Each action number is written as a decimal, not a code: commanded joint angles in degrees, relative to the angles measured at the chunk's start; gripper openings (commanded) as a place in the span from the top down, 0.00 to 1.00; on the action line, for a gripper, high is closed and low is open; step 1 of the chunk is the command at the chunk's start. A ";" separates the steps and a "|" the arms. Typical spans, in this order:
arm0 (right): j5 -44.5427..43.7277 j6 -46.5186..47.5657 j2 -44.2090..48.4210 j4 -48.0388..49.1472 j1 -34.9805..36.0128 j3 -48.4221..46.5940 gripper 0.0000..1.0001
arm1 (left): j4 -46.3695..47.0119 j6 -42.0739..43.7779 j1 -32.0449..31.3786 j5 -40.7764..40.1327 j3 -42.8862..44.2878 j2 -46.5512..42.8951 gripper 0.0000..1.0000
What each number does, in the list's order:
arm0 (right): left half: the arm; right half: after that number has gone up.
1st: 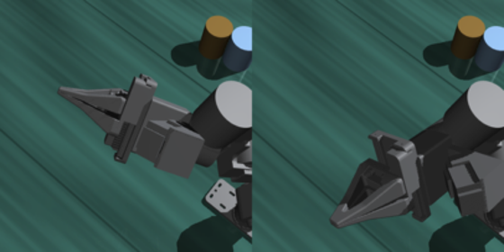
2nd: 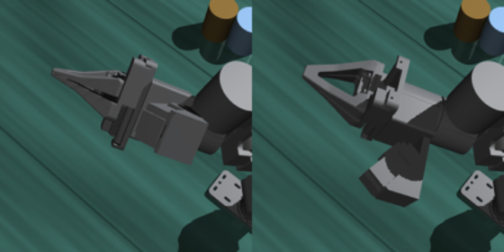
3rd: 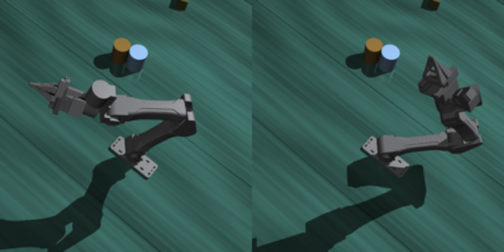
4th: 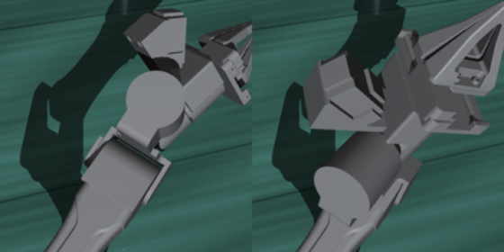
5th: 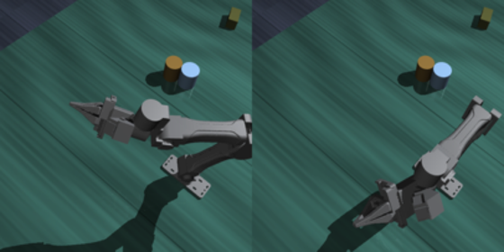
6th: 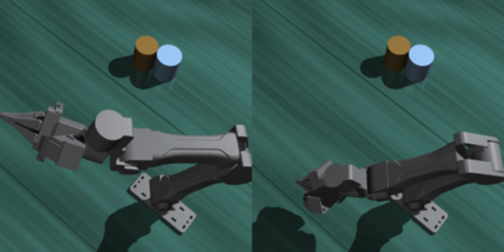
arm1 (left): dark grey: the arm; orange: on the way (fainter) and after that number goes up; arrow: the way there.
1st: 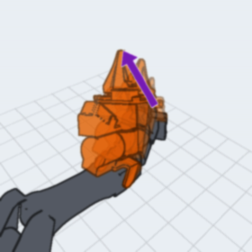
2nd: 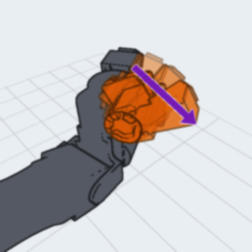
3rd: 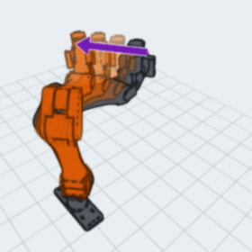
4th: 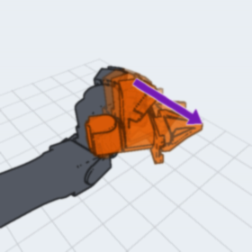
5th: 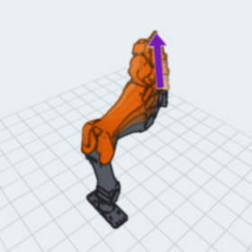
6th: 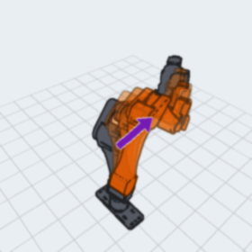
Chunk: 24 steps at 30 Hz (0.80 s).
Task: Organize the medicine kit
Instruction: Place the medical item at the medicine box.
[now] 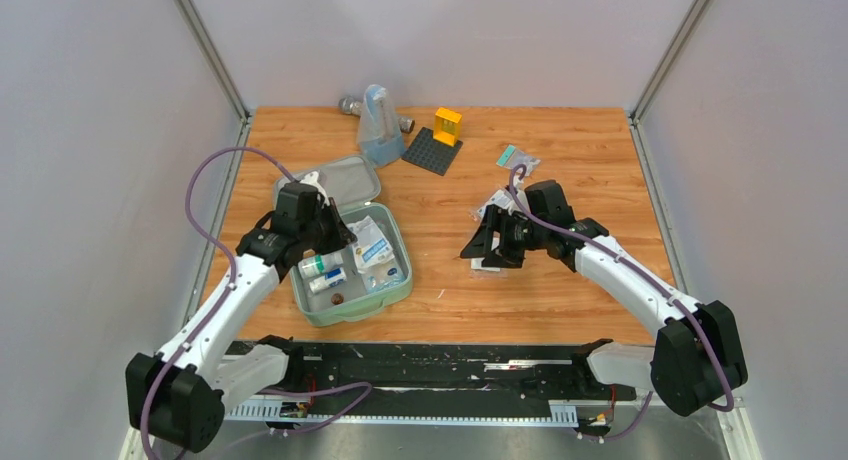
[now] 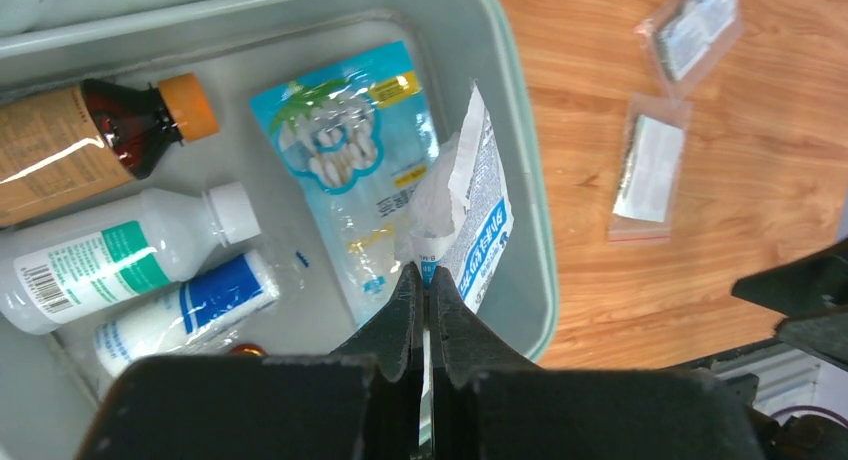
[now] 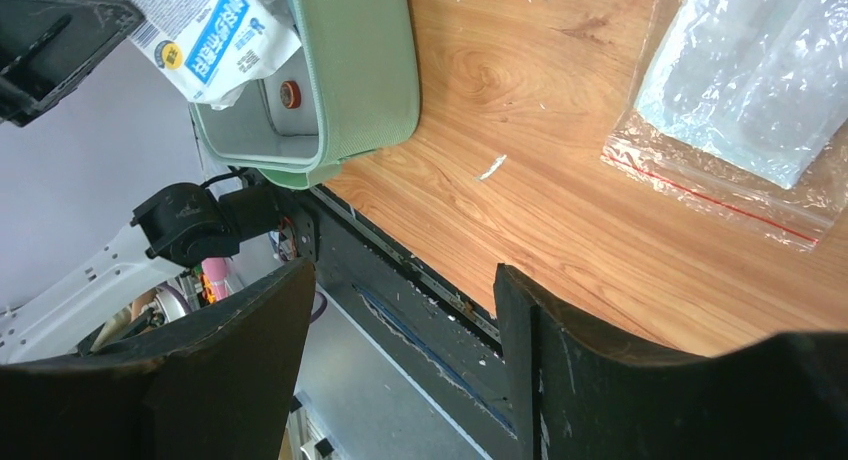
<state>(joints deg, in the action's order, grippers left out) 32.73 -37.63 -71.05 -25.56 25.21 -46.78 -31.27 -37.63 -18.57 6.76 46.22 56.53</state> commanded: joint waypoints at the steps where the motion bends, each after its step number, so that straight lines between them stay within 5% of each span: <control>1: -1.10 0.01 0.61 -0.65 0.15 -0.76 0.32 | -0.64 3.21 1.81 0.74 1.76 4.10 1.00; 14: -2.47 1.06 -0.32 -1.51 0.02 -0.86 0.32 | 9.53 3.14 4.04 4.28 -0.94 13.67 0.97; 16: -3.26 1.22 -0.26 -1.72 -0.05 -0.77 0.32 | 8.33 3.41 4.36 3.01 -0.76 14.70 0.85; 20: -5.86 1.91 0.11 -2.48 -0.99 -1.40 0.32 | 6.85 4.11 4.42 -0.02 -0.90 15.39 0.44; 24: -7.82 4.01 -0.63 -4.10 -2.39 -4.01 0.31 | 5.30 4.52 4.37 -1.52 -0.47 14.21 0.19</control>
<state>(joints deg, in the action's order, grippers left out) 28.27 -36.49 -71.18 -28.03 24.12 -46.96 -25.36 -34.24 -14.50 7.79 45.36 72.18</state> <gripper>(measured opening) 0.682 0.735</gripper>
